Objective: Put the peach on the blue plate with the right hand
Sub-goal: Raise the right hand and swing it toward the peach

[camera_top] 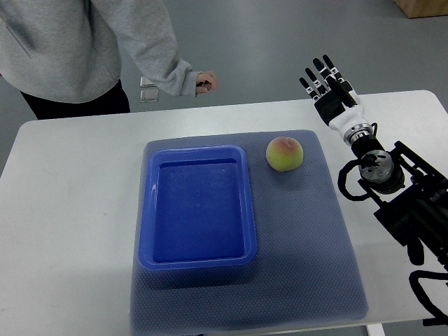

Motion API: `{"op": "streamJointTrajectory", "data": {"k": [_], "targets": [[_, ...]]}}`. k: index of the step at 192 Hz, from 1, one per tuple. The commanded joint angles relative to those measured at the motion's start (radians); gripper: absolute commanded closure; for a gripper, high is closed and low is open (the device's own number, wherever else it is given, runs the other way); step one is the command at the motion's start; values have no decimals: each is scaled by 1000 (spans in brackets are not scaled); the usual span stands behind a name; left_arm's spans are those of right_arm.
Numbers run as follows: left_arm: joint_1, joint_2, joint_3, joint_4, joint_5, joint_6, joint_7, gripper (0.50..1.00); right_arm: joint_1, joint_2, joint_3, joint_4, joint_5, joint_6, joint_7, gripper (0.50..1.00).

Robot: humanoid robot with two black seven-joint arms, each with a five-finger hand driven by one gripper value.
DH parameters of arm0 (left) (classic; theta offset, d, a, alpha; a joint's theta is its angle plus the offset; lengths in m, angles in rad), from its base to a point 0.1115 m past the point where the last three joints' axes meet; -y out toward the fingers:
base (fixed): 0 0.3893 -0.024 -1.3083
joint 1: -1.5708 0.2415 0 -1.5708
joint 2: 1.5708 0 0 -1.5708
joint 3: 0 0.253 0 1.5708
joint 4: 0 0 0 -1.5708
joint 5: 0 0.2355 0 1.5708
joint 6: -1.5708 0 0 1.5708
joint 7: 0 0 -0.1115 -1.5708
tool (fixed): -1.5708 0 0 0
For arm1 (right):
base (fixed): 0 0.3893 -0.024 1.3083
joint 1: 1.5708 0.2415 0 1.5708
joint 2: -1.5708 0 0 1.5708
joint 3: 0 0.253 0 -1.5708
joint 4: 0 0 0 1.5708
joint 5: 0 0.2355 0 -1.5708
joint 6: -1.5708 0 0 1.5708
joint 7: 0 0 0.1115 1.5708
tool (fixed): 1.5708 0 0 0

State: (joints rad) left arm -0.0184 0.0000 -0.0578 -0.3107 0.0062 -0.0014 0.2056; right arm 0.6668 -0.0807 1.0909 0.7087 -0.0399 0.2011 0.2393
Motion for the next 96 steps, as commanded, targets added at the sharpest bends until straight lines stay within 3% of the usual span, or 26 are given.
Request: {"op": "streamJointTrajectory", "data": {"k": [1, 96], "targets": [[2, 0, 3, -1, 0, 1, 0, 500, 7, -4, 0, 0, 0, 0, 0, 570], [2, 0, -1, 4, 0, 0, 0, 500, 30, -14, -14, 0, -18, 1, -3, 570]]}}
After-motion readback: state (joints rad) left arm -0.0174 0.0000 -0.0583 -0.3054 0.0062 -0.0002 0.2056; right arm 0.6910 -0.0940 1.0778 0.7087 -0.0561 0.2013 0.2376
